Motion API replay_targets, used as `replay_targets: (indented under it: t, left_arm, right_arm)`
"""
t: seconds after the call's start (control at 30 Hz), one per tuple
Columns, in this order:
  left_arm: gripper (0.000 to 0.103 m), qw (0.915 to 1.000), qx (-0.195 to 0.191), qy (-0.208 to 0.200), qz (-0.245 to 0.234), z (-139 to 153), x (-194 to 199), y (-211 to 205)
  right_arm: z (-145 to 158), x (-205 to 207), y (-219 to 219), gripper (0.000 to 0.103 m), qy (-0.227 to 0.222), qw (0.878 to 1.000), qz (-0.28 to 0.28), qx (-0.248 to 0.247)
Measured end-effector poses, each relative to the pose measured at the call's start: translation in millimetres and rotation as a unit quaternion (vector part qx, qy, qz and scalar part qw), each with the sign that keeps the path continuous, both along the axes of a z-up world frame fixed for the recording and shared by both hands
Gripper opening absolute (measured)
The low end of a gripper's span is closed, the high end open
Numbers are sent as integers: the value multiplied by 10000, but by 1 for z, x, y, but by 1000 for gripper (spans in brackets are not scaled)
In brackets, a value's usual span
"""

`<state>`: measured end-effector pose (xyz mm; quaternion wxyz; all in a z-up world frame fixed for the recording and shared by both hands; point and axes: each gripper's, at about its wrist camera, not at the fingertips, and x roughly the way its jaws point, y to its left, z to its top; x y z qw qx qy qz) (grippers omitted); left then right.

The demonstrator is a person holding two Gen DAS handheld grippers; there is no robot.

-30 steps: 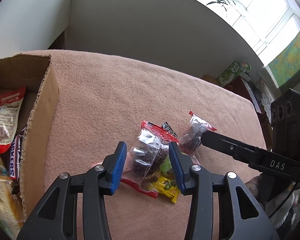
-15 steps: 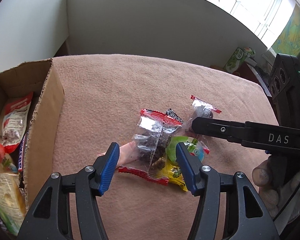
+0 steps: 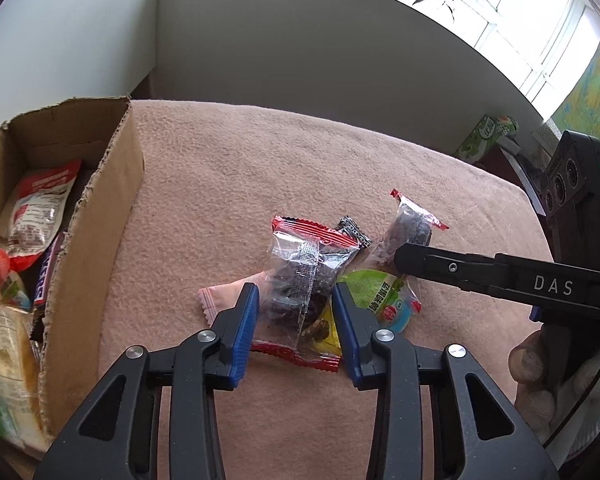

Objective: Organize snacks
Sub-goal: 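Grasp a bag of dried fruit with the left tool while the right tool grasps the other bag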

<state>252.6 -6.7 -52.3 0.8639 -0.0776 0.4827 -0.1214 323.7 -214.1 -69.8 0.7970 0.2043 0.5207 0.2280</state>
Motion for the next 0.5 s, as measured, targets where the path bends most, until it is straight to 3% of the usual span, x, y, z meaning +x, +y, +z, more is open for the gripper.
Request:
replay_targets:
  t: [0.37, 0.5]
  left_arm:
    - [36, 9979, 33, -601, 235, 27, -47, 15]
    - [36, 9961, -39, -790, 386, 34, -62, 23]
  right_arm:
    - [28, -49, -15, 33, -610, 9977, -282, -4]
    - [34, -73, -17, 33, -728, 9966, -336, 207]
